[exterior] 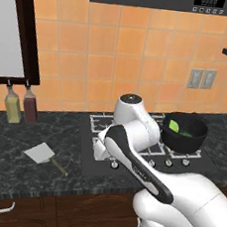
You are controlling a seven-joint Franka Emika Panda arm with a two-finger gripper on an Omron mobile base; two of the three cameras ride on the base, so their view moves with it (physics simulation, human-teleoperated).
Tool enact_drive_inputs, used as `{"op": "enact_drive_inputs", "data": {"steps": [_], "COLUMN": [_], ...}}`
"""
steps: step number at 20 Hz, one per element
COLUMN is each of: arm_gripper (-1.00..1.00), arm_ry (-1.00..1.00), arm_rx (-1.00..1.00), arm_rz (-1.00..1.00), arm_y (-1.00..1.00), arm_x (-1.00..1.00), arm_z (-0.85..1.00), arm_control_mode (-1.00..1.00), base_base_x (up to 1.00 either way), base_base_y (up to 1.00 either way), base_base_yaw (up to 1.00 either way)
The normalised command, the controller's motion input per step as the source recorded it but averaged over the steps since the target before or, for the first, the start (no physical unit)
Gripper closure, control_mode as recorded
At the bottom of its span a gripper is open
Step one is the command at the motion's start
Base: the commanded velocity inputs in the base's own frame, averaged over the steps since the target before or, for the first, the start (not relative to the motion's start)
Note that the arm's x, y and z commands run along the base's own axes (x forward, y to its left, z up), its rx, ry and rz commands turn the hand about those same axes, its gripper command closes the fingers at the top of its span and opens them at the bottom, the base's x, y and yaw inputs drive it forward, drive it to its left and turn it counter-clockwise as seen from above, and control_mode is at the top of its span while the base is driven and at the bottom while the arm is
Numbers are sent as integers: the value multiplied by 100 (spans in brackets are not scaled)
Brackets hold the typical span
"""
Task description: Put the lemon wedge and broccoli in the pot. Retrieve the spatula and lightly stir the vegetables in the pot.
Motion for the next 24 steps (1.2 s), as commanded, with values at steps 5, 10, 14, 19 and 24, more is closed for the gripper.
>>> {"op": "enact_drive_inputs", "data": {"steps": [5, 10, 14, 19, 24], "arm_gripper": [-100, -100, -100, -100, -100], "arm_ry": [8, 13, 5, 0, -1], "arm_rx": [0, 0, 0, 0, -1], "arm_rz": [21, 8, 0, 2, 9], "arm_y": [100, 98, 79, 61, -6], "arm_x": [24, 70, 29, 0, -1], "arm_z": [-50, -40, -29, -26, -49], "arm_control_mode": [-100, -100, -100, -100, -100], "base_base_x": [0, 0, 0, 0, 0], "base_base_y": [0, 0, 0, 0, 0], "base_base_yaw": [0, 0, 0, 0, 0]}}
